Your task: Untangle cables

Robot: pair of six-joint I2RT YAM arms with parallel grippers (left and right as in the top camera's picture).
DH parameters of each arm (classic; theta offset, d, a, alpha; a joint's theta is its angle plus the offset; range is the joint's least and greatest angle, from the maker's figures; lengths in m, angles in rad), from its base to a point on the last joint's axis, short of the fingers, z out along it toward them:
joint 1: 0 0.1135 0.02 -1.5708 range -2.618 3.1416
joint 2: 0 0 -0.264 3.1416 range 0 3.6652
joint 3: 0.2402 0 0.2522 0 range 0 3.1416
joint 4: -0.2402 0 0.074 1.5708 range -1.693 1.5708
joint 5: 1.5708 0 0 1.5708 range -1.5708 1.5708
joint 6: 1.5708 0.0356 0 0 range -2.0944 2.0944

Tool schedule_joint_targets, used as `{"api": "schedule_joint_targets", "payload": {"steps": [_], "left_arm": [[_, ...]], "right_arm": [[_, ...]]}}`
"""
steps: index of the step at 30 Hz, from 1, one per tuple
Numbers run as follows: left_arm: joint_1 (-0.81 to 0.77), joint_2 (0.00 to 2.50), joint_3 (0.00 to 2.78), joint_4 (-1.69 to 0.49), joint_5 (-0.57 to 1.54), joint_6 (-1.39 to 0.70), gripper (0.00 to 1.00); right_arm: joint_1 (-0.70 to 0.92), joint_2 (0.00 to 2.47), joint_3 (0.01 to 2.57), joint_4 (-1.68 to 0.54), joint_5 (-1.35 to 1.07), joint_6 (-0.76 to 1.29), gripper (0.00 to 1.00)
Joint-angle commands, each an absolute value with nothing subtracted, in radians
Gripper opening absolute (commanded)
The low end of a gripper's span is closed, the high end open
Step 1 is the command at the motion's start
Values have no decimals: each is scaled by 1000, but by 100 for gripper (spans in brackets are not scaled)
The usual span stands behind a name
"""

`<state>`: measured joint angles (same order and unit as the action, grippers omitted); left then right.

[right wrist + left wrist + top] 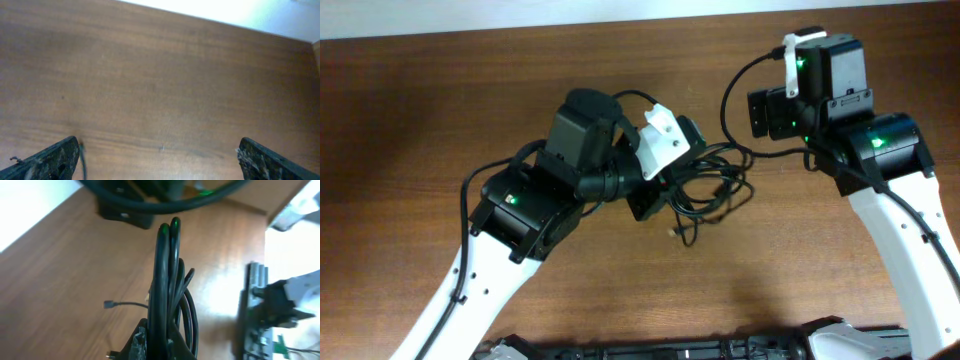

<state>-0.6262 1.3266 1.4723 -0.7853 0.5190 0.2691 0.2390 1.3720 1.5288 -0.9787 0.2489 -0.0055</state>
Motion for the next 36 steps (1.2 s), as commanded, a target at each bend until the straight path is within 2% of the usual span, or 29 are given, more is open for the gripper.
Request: {"api": "schedule_joint_targets", "payload": {"steps": [1, 6, 12, 17, 26, 31, 35, 36], "left_arm": [[-627, 1312, 1495, -779, 365, 250, 0], [-617, 1312, 1495, -774, 219, 134, 0], [-567, 1312, 1495, -754, 220, 40, 0], [-559, 1312, 1495, -669, 222, -24, 0], [-559, 1312, 1495, -553, 304, -23, 0], [-559, 1312, 1495, -508, 442, 23, 0], [-560, 1312, 1495, -461, 517, 33, 0], [-560, 1312, 1495, -442, 540, 33, 0]], "right_arm": [[234, 1379, 1545, -1015, 231, 9, 99], [234, 1362, 1545, -1042, 154, 9, 99], [234, 1320, 1545, -1046, -28, 9, 99], [234, 1277, 1545, -1045, -50, 70, 99], [234, 1213, 1545, -1098, -98, 91, 99], [234, 1213, 1545, -1113, -109, 91, 99], [234, 1213, 1545, -1100, -276, 102, 99], [234, 1213, 1545, -1089, -281, 162, 99]]}}
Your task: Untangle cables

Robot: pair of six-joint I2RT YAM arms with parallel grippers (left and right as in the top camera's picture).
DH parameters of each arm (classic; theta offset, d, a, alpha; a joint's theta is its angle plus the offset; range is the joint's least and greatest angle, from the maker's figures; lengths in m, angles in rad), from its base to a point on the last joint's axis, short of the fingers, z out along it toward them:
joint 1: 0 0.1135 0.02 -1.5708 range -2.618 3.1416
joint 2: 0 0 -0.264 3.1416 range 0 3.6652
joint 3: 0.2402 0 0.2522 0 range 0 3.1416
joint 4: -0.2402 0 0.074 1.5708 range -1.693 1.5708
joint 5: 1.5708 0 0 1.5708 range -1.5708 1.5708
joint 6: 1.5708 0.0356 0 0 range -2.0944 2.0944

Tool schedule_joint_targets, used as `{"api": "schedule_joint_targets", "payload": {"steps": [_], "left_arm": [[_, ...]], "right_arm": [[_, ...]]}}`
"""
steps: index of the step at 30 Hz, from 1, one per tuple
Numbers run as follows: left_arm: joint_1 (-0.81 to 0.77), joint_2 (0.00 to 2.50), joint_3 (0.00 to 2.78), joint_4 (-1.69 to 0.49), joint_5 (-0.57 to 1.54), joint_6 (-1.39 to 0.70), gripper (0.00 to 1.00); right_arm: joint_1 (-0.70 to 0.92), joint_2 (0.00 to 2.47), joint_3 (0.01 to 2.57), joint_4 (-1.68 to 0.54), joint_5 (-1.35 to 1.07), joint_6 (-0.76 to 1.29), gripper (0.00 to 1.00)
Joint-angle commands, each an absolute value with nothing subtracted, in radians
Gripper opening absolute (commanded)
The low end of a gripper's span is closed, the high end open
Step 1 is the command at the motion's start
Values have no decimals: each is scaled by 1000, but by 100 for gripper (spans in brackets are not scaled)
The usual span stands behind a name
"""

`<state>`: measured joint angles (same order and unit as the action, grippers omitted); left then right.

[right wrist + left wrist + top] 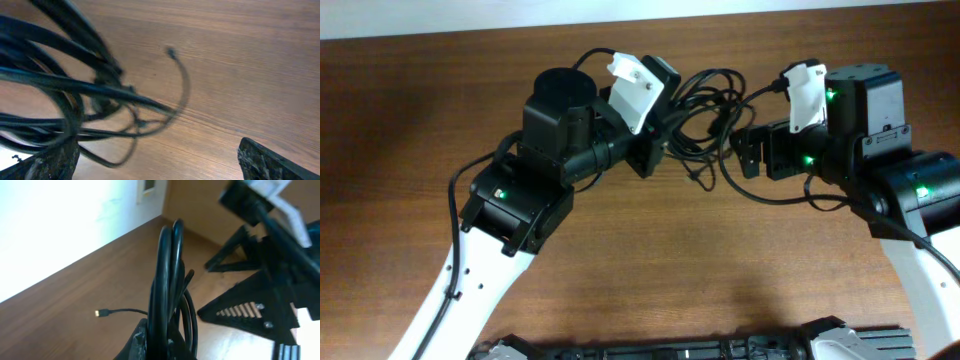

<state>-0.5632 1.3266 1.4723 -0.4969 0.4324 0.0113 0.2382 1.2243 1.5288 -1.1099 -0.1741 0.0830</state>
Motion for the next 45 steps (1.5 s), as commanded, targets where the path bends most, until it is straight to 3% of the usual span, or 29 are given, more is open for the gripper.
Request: {"api": "schedule_joint_targets", "payload": {"steps": [1, 8, 17, 19, 23, 25, 28, 29, 34, 35, 37, 38, 39, 45], "left_arm": [[-560, 1312, 1495, -427, 555, 29, 0], [-560, 1312, 1495, -385, 559, 7, 0], [-560, 1309, 1495, -367, 607, -42, 0], [-560, 1299, 1495, -366, 607, -41, 0], [-560, 1277, 1495, -358, 606, -41, 0], [-560, 1266, 1495, -356, 606, -41, 0], [-560, 1258, 1495, -356, 606, -41, 0], [-560, 1258, 1495, -356, 606, -41, 0], [-553, 1258, 1495, -364, 577, -37, 2], [-534, 1258, 1495, -392, 505, -37, 41], [-518, 1258, 1495, -426, 439, -37, 82], [-511, 1258, 1495, -448, 403, -37, 95], [-503, 1258, 1495, -477, 368, -28, 99], [-495, 1258, 1495, -611, 355, 86, 99]], "right_arm": [[234, 1213, 1545, -1081, -281, 215, 99], [235, 1213, 1545, -1066, -281, 429, 99], [234, 1256, 1545, -1155, -76, 428, 100], [234, 1266, 1545, -1172, -62, 428, 90], [234, 1275, 1544, -1178, -56, 428, 56], [234, 1275, 1544, -1178, -54, 428, 31], [234, 1275, 1544, -1179, -55, 428, 8], [234, 1275, 1544, -1179, -55, 428, 4], [234, 1275, 1544, -1179, -35, 426, 4], [234, 1275, 1544, -1189, 1, 424, 4], [234, 1274, 1544, -1204, 38, 424, 4], [234, 1274, 1544, -1213, 52, 424, 4], [234, 1274, 1544, -1223, 68, 424, 4], [234, 1274, 1544, -1235, 87, 424, 4]]}}
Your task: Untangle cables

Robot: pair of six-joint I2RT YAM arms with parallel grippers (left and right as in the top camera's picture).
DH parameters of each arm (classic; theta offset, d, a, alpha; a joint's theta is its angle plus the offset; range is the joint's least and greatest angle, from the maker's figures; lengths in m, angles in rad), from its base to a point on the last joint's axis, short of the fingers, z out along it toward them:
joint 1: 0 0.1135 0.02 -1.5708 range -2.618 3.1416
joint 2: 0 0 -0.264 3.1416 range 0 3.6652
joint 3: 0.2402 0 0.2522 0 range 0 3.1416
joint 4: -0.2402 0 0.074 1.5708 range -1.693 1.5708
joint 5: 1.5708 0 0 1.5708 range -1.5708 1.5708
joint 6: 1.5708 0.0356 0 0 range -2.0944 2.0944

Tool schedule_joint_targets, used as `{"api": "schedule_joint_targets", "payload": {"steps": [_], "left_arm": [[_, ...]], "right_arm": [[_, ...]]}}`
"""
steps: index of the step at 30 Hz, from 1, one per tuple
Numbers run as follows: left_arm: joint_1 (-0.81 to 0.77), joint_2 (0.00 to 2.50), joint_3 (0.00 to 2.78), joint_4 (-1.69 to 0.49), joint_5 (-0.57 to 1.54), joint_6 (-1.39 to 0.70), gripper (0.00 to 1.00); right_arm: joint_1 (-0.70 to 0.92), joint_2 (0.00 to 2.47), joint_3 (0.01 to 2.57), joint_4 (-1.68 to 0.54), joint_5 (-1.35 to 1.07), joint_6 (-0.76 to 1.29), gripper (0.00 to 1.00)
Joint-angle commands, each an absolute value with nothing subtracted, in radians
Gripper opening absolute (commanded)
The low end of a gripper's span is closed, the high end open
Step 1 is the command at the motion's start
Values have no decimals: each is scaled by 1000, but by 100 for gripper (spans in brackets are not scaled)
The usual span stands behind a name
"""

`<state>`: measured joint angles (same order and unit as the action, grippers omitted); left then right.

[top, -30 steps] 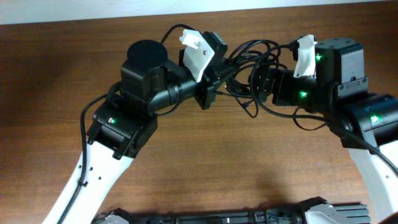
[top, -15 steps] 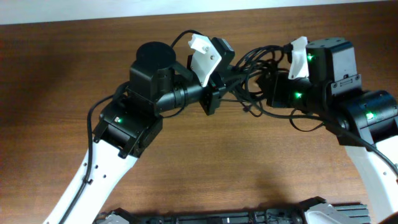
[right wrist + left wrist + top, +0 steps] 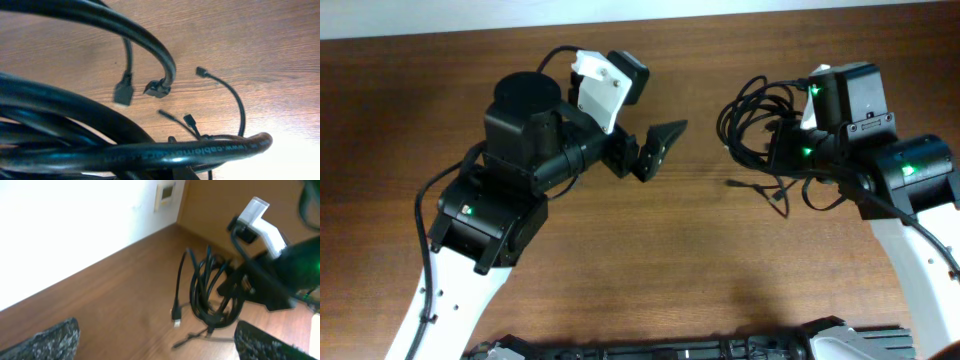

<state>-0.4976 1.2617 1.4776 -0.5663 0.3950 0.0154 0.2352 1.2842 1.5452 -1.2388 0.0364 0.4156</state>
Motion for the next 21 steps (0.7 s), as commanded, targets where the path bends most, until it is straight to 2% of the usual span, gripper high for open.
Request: {"api": "schedule_joint_targets", "payload": {"steps": [1, 4, 8, 13, 21], "left_arm": [[-495, 1258, 1495, -632, 362, 115, 99], [-495, 1258, 1495, -709, 409, 257, 99], [-495, 1267, 1493, -722, 485, 262, 99], [-496, 1329, 1493, -692, 545, 95, 99], [-567, 1422, 1493, -566, 621, 27, 99]], "right_arm": [[234, 1274, 1544, -1235, 86, 424, 4], [234, 1274, 1544, -1234, 86, 424, 4], [236, 1274, 1544, -1234, 65, 423, 4], [236, 1274, 1544, -1184, -62, 390, 4], [236, 1274, 1544, -1159, -82, 389, 4]]}}
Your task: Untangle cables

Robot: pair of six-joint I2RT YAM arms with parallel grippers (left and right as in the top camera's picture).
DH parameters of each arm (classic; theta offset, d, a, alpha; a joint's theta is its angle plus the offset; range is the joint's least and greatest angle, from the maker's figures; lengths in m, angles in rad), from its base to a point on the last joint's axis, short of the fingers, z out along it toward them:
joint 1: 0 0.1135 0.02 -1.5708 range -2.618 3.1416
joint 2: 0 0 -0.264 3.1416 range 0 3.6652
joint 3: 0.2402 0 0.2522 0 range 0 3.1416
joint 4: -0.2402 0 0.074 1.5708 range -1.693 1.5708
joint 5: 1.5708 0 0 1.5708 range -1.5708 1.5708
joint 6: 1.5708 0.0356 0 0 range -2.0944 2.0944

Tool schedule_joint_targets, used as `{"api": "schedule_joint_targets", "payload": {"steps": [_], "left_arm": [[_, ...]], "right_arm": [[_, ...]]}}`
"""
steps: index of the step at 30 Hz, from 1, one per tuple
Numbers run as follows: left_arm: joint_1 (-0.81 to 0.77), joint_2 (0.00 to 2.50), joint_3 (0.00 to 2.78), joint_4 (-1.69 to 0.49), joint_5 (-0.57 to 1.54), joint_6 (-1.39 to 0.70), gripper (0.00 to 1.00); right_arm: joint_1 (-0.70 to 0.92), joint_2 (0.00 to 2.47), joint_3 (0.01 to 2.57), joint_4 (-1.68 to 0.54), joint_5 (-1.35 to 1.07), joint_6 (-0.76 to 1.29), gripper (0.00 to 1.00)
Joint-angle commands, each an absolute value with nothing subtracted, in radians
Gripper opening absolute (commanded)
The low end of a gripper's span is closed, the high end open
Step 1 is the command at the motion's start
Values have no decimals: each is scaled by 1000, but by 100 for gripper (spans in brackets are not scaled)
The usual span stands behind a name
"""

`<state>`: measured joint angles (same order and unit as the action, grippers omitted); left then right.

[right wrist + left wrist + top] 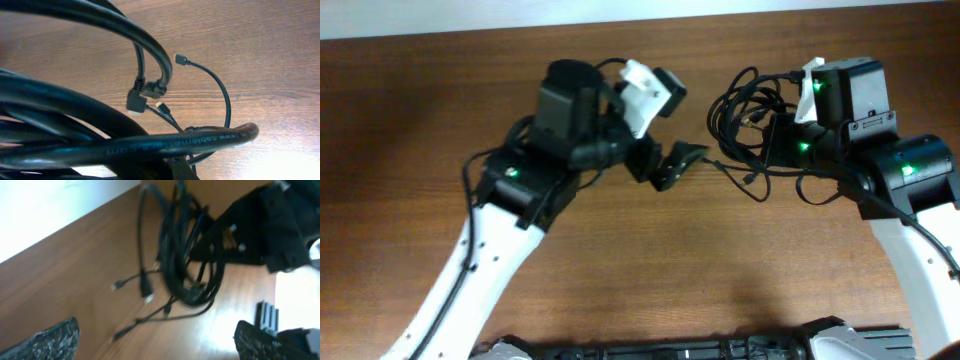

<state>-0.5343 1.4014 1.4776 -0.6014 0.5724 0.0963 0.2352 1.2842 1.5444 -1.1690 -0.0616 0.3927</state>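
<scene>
A tangled bundle of black cables (740,105) hangs from my right gripper (772,140), which is shut on it at the back right of the table. In the right wrist view thick loops (75,105) fill the frame over the right gripper (175,170), with plug ends (136,102) and a thin lead (220,95) dangling over the wood. My left gripper (665,165) stands open just left of the bundle, holding nothing. The left wrist view shows the bundle (185,255) ahead of the left gripper (157,345), with loose thin ends (145,320) trailing onto the table.
The brown wooden table (620,280) stretches under both arms. A pale wall strip (520,15) runs along the far edge. My right arm's black wrist body (265,225) sits right behind the bundle.
My left arm has swung to the right, bringing its open gripper from mid-table to just beside the bundle. The right gripper still holds the bundle in about the same place.
At first my left gripper was shut on the bundle at mid-table, with the right gripper open at the back right. Then the left held the bundle next to the open right gripper. Later the right held it and the left was open, apart; now the left is close again.
</scene>
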Motion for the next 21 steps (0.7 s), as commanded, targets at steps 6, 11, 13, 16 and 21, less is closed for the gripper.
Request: {"api": "schedule_joint_targets", "payload": {"steps": [6, 11, 13, 16, 21], "left_arm": [[-574, 1451, 1493, -491, 556, -168, 99], [-585, 1483, 1493, -482, 534, -231, 57], [-593, 1497, 1493, -479, 534, -248, 47], [-604, 1517, 1493, -471, 535, -250, 29], [-604, 1517, 1493, -463, 535, -251, 0]], "right_arm": [[236, 1274, 1544, -1151, -79, 390, 4], [236, 1274, 1544, -1135, -79, 391, 4], [236, 1274, 1544, -1135, -79, 390, 4], [235, 1274, 1544, -1135, -78, 390, 4], [235, 1274, 1544, -1135, -75, 390, 4]]}}
